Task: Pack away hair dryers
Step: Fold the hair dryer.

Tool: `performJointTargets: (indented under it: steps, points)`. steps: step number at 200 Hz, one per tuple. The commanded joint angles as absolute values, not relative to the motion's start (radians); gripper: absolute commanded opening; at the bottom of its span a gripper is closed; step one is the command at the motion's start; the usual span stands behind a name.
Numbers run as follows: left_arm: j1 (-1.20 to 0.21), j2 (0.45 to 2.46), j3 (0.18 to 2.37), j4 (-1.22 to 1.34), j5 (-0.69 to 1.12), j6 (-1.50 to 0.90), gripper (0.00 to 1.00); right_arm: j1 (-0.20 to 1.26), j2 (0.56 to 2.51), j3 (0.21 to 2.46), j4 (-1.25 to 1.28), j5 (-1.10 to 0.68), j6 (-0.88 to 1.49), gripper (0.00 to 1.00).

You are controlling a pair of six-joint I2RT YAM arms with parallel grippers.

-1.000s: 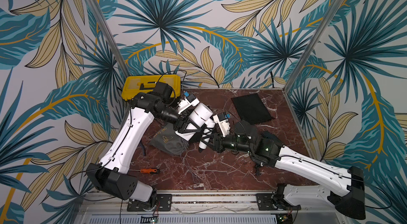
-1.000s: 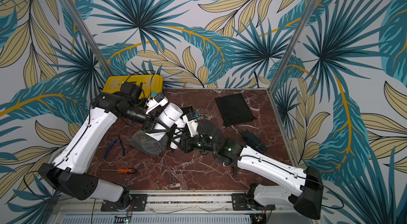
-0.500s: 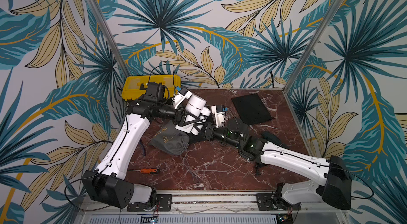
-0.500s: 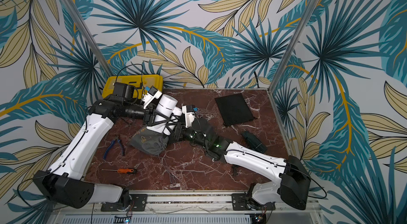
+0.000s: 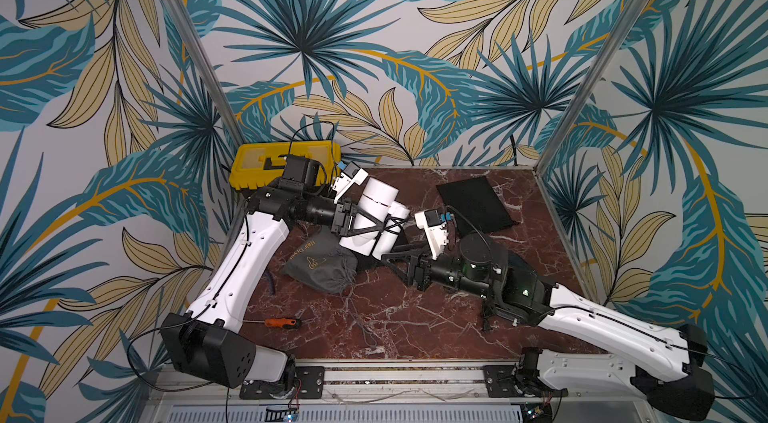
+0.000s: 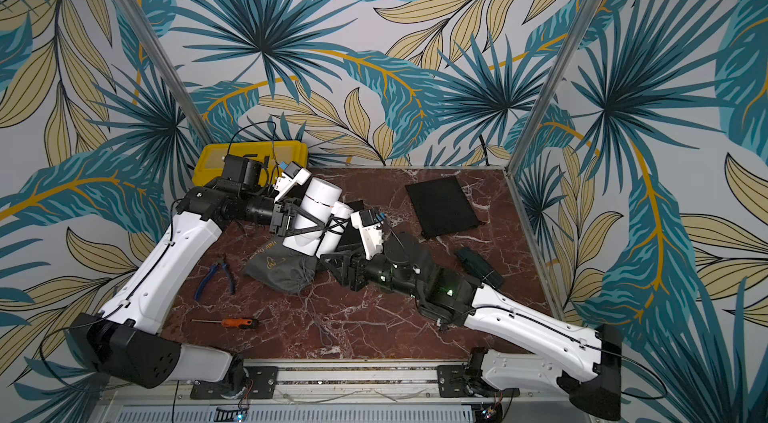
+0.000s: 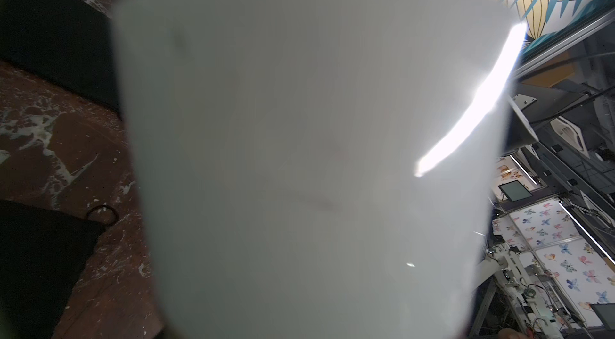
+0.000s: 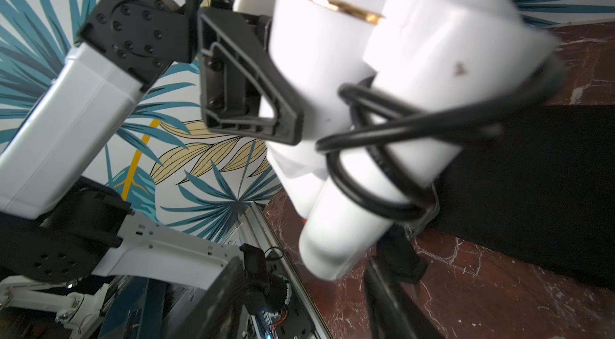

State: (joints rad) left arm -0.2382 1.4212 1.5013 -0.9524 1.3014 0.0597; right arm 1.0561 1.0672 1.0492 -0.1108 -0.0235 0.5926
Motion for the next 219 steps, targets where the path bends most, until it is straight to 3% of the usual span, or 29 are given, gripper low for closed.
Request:
performJointTargets:
  steps: [1,156,219]
  points:
    - [-0.233,1.417,1.531,-0.907,1.371,0.06,0.0,1.062,1.025,1.026,-0.164,-0.058,0.558,0.59]
    - [-0.259,1.401,1.499,-0.908,1.474,0.049,0.0,1.038,1.076,0.954,0.071,0.022,0.552,0.61]
    - [-0.275,1.4,1.494,-0.907,1.492,0.051,0.0,1.027,1.157,0.977,0.154,-0.025,0.564,0.52]
